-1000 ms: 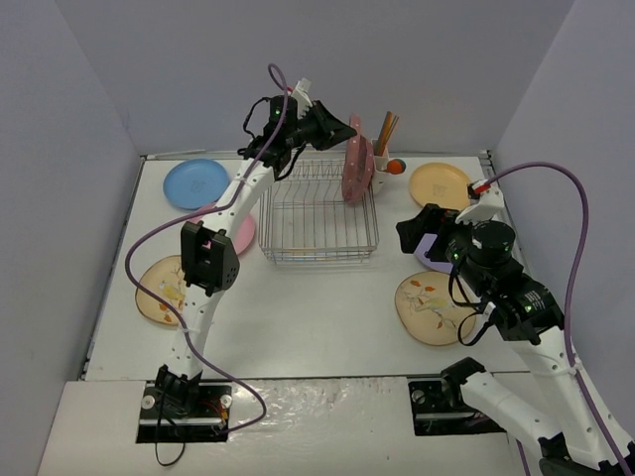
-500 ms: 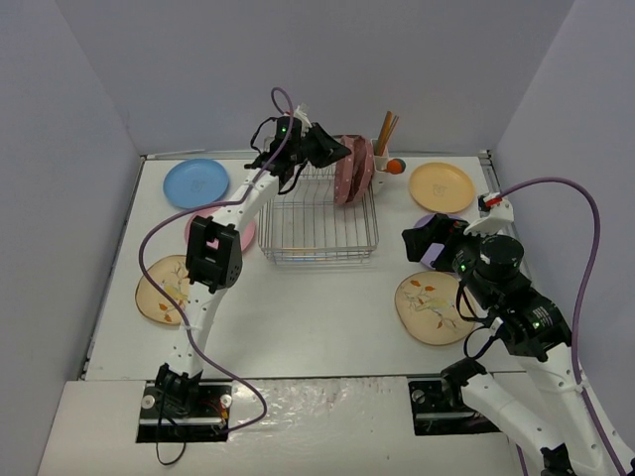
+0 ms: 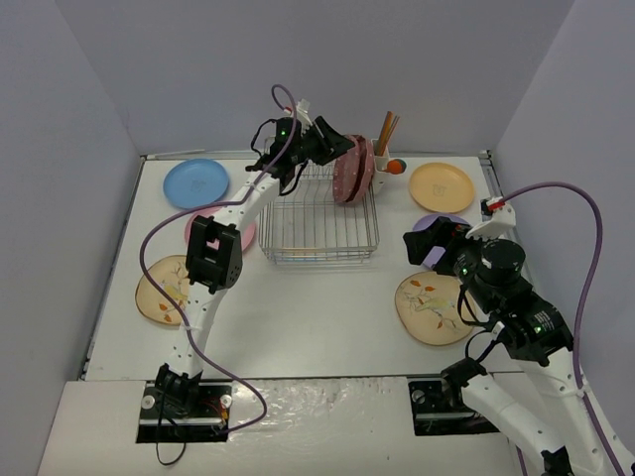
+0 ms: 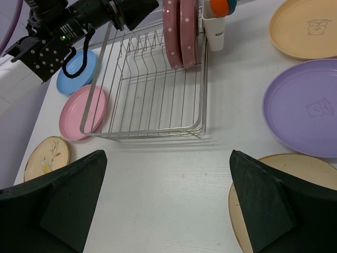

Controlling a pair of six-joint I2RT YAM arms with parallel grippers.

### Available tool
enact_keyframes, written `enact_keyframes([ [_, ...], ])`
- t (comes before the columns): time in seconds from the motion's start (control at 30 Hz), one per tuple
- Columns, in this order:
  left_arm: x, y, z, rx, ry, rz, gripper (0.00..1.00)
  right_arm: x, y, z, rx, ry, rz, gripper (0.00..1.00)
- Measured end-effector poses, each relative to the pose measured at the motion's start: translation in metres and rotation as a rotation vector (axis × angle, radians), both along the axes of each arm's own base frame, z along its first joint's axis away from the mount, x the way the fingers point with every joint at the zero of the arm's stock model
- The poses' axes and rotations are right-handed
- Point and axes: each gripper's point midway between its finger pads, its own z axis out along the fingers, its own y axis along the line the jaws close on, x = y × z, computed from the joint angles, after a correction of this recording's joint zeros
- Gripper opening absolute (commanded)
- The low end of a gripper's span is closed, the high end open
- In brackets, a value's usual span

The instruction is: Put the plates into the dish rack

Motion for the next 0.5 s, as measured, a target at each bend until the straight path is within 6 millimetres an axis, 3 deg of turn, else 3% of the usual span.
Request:
enact_keyframes([
  [0.13,-0.001,-0.002,-0.007,0.007,-0.004,-0.005,0.52,-0.003,-0.001,-0.001,0.004,0.0,-0.001,1.0],
  [0.33,-0.01,0.002,-0.035,0.054,0.051,-0.008,0.67,-0.005,-0.003,-0.004,0.007,0.008,-0.006,1.0],
  [0.43,-0.022,0.01,-0.037,0.11,0.074,-0.006,0.72,-0.005,-0.004,-0.008,0.015,0.023,-0.018,1.0],
  [0.5,-0.031,0.019,-0.028,0.157,0.083,0.006,0.77,-0.006,-0.003,-0.014,0.015,0.041,-0.02,1.0],
])
